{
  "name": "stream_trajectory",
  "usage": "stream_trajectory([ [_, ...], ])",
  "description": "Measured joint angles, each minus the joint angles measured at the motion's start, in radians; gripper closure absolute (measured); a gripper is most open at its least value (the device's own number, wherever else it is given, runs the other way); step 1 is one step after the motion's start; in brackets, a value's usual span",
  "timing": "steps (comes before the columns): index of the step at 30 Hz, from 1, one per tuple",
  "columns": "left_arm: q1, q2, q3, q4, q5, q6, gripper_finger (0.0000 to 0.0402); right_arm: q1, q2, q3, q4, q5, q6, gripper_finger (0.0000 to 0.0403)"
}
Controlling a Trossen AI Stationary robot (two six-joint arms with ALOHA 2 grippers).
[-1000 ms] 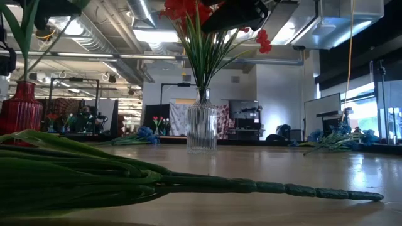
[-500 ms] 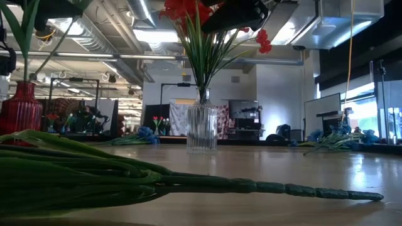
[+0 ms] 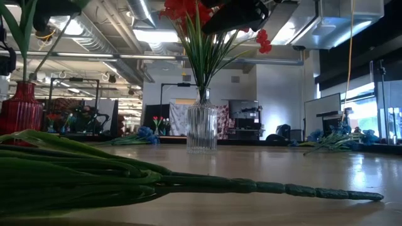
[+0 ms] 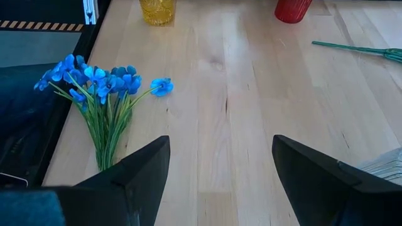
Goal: Sort flowers into vase by color
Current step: Put the top yellow flower into the red vase
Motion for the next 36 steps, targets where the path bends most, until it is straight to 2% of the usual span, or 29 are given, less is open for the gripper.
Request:
stream_trajectory([
  [3,0.0,0.0,-0.001,0.005,0.052,-0.007,0.0378,0.0,0.0,0.0,0.0,0.0,0.0,0.0123],
  [10,0.0,0.0,-0.012,-0.001,0.067,-0.059,0.0378,0.001,0.0,0.0,0.001,0.0,0.001,0.0123],
  [14,0.0,0.0,-0.012,-0.003,0.121,-0.097,0.0373,0.001,0.0,0.0,0.001,-0.009,0.001,0.0123],
  [21,0.0,0.001,0.0,-0.037,0.29,-0.093,0.032,0.001,0.0,0.0,0.002,-0.011,0.002,0.0123],
  [29,0.0,0.001,0.092,-0.138,0.532,-0.091,0.0255,0.0,0.0,0.0,0.002,-0.033,0.002,0.0123],
  [33,0.0,0.001,0.169,-0.189,0.681,-0.104,0.0238,0.0,0.0,0.0,0.001,-0.054,-0.004,0.0123],
  [36,0.0,0.001,0.23,-0.245,0.791,-0.179,0.0236,0.0,0.0,0.0,0.0,-0.054,-0.006,0.0123],
])
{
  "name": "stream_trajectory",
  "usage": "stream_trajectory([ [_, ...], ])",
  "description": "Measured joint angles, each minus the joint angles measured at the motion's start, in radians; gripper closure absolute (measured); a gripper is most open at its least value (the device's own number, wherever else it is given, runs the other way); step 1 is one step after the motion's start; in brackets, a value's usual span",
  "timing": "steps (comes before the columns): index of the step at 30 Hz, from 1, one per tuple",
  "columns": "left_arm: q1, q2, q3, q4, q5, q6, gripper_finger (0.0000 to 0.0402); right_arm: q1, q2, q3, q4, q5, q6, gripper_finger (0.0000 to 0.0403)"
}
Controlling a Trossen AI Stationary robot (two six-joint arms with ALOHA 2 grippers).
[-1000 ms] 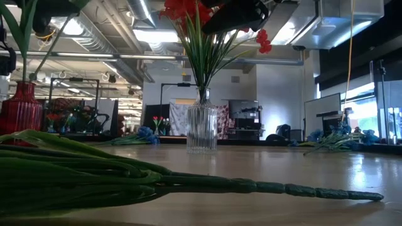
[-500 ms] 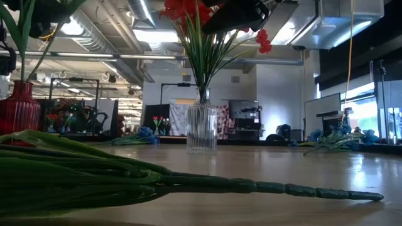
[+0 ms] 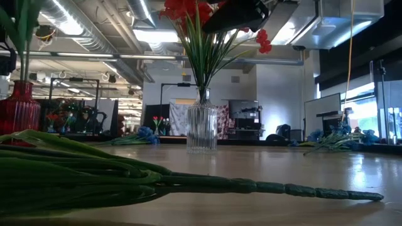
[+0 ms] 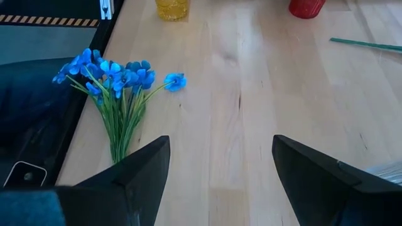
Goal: Sort flowers into vase by color
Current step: Put the top yellow flower into the red vase, then put the yellow flower into the red vase
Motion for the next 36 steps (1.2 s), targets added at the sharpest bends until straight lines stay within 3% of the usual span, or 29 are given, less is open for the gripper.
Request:
stream_trajectory([
  [5,0.0,-0.001,0.063,-0.113,0.068,-0.171,0.0235,0.0,0.0,0.0,-0.009,0.0,-0.004,0.0123],
  [17,0.0,-0.009,0.103,-0.11,0.065,-0.199,0.0235,0.0,0.0,0.0,-0.006,0.009,-0.046,0.0123],
  [22,0.0,-0.009,0.174,-0.108,-0.187,-0.018,0.0235,-0.004,0.0,0.0,0.01,0.065,-0.099,0.0123],
  [27,0.0,-0.009,0.212,-0.109,-0.724,0.189,0.0235,-0.042,0.0,0.0,0.026,0.097,-0.096,0.0123],
  [29,-0.001,-0.009,0.206,-0.109,-0.875,0.211,0.0235,-0.061,0.0,0.0,0.034,0.1,-0.08,0.0123],
  [36,-0.114,-0.008,0.107,-0.095,-0.977,0.061,0.0235,-0.085,0.0,0.0,-0.032,0.055,0.125,0.0123],
])
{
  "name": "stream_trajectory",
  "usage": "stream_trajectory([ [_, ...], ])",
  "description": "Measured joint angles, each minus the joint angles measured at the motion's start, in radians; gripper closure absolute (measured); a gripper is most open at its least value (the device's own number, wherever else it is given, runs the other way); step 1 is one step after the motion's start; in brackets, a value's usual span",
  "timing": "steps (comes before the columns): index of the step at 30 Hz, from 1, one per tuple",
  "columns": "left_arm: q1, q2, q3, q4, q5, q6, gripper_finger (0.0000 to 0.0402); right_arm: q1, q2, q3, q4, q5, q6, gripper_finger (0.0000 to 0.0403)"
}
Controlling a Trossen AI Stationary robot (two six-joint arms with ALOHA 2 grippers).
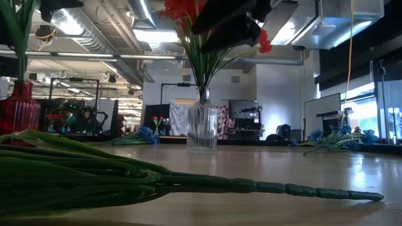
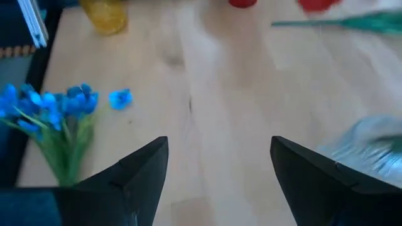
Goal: Sort flowers into vase by color
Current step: Put the yellow flower into the red vase
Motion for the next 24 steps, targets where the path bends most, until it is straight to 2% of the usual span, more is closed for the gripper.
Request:
stream_trajectory([
  [7,-0.082,0.0,-0.151,0.003,-0.076,-0.053,0.0235,0.099,0.0,0.006,-0.091,0.039,0.33,0.0123],
  [13,-0.168,0.0,-0.196,0.009,-0.045,-0.053,0.0235,0.174,0.001,0.132,-0.43,0.024,0.633,0.0123],
  [15,-0.216,0.0,-0.196,0.012,-0.03,-0.05,0.0235,0.188,0.001,0.16,-0.492,0.026,0.667,0.0123],
  [20,-0.327,0.0,-0.17,0.02,-0.034,0.007,0.0235,0.192,0.0,0.176,-0.509,0.03,0.677,0.0123],
  [24,-0.384,0.0,-0.163,0.029,-0.055,0.067,0.0235,0.19,0.0,0.161,-0.537,-0.086,0.768,0.0123],
])
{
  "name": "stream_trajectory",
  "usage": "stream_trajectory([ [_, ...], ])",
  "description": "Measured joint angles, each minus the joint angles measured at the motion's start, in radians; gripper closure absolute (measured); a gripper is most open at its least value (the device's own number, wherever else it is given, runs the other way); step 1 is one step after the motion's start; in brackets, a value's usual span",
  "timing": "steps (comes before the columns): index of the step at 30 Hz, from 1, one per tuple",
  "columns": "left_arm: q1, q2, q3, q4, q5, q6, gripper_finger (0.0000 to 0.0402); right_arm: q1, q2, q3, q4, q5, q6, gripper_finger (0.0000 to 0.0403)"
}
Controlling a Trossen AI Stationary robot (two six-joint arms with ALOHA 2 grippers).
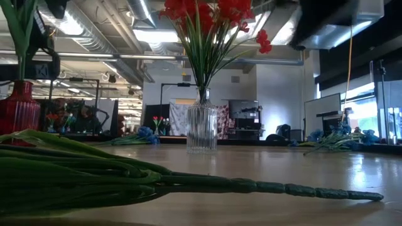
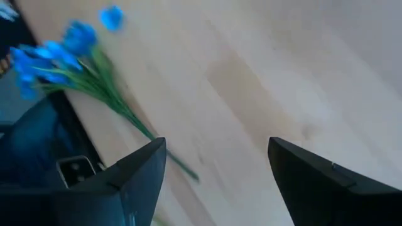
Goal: Sort flowers into vase by color
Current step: Put the yellow flower into the red vase
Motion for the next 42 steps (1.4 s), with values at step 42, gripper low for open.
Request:
stream_trajectory([
  [42,0.011,0.0,0.0,0.003,0.023,0.041,0.0235,0.009,0.058,-0.349,-0.095,-0.324,0.671,0.0123],
])
